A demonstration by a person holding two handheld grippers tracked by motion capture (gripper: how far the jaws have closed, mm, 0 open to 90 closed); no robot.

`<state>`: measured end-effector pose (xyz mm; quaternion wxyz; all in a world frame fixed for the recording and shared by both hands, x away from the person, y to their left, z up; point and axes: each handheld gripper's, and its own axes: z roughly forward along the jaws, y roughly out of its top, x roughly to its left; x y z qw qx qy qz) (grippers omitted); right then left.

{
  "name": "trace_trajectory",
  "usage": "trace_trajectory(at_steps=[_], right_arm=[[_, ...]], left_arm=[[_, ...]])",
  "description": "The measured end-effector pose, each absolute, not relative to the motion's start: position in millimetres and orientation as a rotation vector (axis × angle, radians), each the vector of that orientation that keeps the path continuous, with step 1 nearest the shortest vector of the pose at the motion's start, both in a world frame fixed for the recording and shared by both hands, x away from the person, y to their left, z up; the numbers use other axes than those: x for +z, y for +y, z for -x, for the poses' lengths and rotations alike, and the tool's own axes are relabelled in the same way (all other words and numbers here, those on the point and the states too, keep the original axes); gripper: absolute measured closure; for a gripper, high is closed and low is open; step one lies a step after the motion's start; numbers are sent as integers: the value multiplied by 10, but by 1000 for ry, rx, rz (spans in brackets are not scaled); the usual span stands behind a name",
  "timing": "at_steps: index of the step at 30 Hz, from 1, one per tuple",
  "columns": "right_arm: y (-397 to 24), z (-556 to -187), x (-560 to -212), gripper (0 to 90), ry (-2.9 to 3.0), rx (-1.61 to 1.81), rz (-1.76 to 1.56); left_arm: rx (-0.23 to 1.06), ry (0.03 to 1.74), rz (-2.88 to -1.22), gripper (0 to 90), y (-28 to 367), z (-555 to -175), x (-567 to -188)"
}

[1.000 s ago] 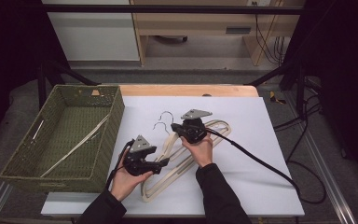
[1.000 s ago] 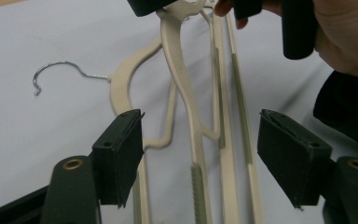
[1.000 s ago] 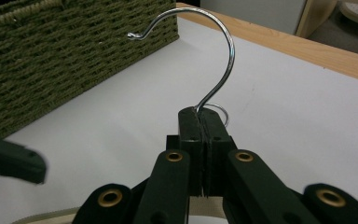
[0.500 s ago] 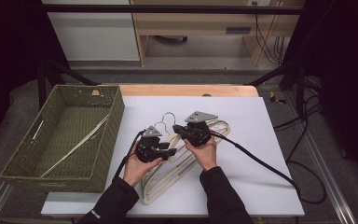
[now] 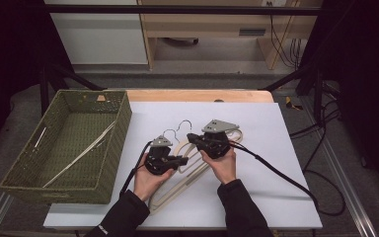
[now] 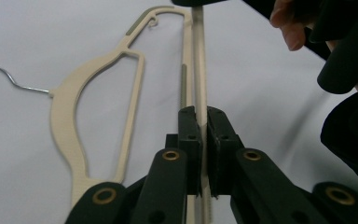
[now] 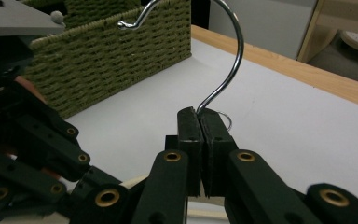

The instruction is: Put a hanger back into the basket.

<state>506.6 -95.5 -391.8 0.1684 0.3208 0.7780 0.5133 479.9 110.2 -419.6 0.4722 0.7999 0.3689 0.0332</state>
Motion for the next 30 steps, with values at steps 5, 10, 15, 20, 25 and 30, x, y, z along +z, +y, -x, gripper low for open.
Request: trace_trajectory(at_steps=[5, 10, 15, 20, 25, 30], right_arm=[[-1089, -4878, -3800, 851, 2213, 1488, -861], [-1254, -4677, -3697, 755, 2195, 1517, -837], [-1466, -4520, -3652, 593, 2172, 1575, -833], [-1699, -4369, -3722, 424, 2160, 1607, -838], [-1953, -4297, -3840, 303, 2135, 1585, -897], [-2125, -4262, -3901, 183, 2092, 1548, -946]], left_arm=[[136, 846, -1961, 867, 1064, -4649, -4109], [156, 795, -1950, 867, 1075, -4549, -3997], [191, 760, -1943, 866, 1142, -4479, -3870], [247, 751, -1933, 866, 1237, -4421, -3724], [288, 733, -1917, 866, 1364, -4363, -3514], [341, 710, -1903, 866, 1491, -4296, -3262]])
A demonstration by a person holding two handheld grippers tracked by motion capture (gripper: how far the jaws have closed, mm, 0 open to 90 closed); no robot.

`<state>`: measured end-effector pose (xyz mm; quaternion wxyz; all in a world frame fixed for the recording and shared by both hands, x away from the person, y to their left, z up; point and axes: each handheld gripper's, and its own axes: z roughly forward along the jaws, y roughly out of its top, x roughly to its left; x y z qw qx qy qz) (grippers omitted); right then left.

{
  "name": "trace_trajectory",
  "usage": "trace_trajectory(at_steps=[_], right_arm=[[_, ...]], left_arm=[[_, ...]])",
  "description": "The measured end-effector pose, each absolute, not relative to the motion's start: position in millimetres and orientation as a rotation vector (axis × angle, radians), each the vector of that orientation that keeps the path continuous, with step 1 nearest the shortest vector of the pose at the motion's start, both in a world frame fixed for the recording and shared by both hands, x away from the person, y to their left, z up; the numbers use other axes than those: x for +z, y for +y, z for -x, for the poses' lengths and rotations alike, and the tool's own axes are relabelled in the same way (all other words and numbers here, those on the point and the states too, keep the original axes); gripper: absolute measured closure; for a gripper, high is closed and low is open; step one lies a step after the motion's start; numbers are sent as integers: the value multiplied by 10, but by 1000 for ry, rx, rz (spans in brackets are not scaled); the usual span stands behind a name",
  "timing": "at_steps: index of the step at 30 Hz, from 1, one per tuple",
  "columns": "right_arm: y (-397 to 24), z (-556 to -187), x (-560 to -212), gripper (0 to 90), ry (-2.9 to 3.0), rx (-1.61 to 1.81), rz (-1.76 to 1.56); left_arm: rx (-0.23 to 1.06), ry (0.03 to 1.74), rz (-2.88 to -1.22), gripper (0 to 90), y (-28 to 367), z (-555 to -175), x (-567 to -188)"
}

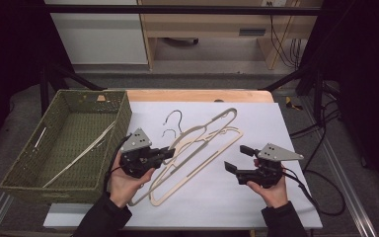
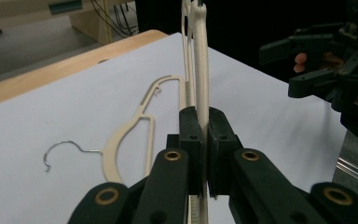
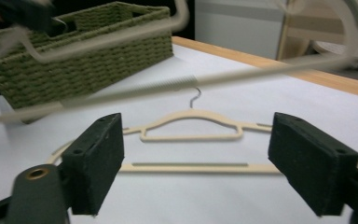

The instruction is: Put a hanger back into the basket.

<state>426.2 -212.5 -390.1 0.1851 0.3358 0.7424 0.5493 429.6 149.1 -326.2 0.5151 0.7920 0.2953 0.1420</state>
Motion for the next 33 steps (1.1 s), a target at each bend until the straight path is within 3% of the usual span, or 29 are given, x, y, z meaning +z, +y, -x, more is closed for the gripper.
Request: trace_trajectory(at_steps=[5, 14, 33], right_arm=[[-2251, -4218, -3959, 120, 2066, 1520, -1002], [-2366, -4185, -3982, 84, 2030, 1494, -1045], [-2397, -4180, -4021, 60, 2031, 1457, -1070]], left_arm=[[364, 689, -1882, 866, 1664, -4271, -3021], [454, 701, -1867, 866, 2043, -4258, -2594], [545, 714, -1914, 866, 2739, -4397, -2315]])
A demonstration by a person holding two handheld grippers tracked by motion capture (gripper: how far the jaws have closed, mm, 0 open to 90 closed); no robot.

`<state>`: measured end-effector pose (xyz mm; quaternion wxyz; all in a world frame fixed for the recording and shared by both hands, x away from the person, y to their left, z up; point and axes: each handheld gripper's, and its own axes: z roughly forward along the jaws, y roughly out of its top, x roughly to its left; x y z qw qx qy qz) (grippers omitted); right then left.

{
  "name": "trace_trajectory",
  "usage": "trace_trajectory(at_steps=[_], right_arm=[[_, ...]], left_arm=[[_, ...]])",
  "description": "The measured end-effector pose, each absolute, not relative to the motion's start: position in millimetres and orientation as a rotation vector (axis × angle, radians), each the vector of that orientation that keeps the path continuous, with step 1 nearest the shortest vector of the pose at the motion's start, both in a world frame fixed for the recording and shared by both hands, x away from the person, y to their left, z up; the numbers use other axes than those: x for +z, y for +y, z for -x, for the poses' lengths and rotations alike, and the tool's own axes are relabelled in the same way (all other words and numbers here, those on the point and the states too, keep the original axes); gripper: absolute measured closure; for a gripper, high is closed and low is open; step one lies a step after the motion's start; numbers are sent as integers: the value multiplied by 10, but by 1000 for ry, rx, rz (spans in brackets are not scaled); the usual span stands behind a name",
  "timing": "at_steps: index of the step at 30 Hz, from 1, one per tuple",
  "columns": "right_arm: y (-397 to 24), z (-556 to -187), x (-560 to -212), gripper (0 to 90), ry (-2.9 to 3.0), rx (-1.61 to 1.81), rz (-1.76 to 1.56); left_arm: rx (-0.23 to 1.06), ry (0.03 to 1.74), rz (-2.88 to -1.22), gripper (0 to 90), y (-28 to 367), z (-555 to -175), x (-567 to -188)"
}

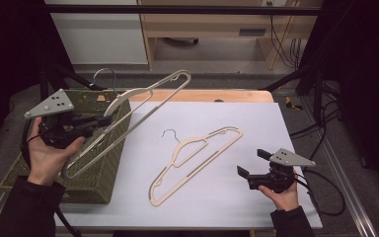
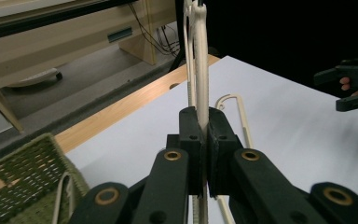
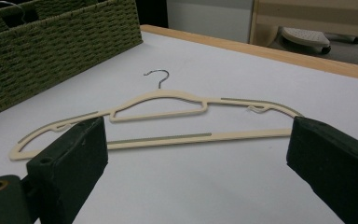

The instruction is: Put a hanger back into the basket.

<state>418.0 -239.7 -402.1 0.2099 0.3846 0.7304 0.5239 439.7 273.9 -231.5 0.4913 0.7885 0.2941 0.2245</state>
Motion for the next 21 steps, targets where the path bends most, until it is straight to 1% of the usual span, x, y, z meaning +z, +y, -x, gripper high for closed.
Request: trace_trajectory(at_steps=[3, 15, 20, 21], right_arm=[[-2400, -4182, -4023, 54, 2024, 1455, -1077], [-2414, -4183, -4029, 44, 2030, 1441, -1076], [-2414, -4184, -4030, 44, 2033, 1440, -1077], [-2413, -4185, -4031, 44, 2034, 1440, -1077]], left_arm=[[581, 729, -1936, 866, 2857, -4436, -2318], [641, 785, -1947, 865, 3350, -4579, -2406], [654, 841, -1943, 865, 3581, -4643, -2486], [678, 838, -1946, 865, 3630, -4664, -2502]])
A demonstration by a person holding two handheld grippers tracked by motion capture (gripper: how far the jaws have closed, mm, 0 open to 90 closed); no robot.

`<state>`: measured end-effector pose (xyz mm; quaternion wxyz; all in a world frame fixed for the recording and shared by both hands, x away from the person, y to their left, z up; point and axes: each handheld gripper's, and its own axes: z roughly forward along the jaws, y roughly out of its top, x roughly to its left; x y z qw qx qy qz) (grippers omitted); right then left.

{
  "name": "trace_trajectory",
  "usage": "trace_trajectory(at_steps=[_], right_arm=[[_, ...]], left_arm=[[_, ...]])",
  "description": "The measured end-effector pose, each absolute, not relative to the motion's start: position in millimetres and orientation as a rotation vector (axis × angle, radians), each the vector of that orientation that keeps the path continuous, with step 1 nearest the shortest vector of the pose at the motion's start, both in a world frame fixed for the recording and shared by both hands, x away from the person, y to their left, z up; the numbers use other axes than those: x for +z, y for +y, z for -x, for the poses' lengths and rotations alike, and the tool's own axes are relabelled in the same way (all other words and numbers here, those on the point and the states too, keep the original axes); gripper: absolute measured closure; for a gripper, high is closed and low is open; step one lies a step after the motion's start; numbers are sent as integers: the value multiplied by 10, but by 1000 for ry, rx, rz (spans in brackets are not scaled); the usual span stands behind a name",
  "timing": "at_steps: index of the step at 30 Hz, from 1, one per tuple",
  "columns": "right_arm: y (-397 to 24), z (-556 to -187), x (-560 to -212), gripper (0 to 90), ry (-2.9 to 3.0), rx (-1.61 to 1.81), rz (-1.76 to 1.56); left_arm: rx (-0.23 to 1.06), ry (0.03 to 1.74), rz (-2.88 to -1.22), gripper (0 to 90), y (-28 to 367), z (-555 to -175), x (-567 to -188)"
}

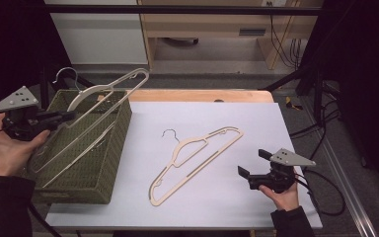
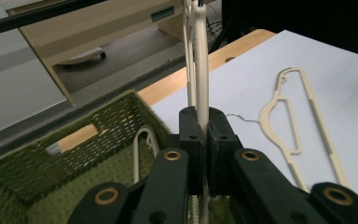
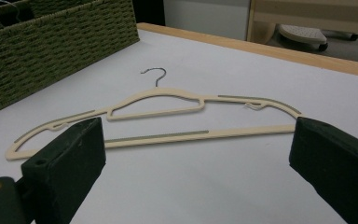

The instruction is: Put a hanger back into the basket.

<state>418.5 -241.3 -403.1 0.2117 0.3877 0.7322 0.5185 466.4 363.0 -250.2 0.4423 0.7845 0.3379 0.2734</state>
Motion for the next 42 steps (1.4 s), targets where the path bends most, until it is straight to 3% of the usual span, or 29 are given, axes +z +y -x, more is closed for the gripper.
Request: trace_trajectory(at_steps=[18, 42], right_arm=[[-2392, -4190, -4044, 45, 2048, 1439, -1078], [-2378, -4198, -4057, 46, 2055, 1434, -1070]], left_arm=[[737, 971, -2015, 864, 4129, -4796, -2946], [707, 1047, -2136, 864, 4135, -4861, -3774]])
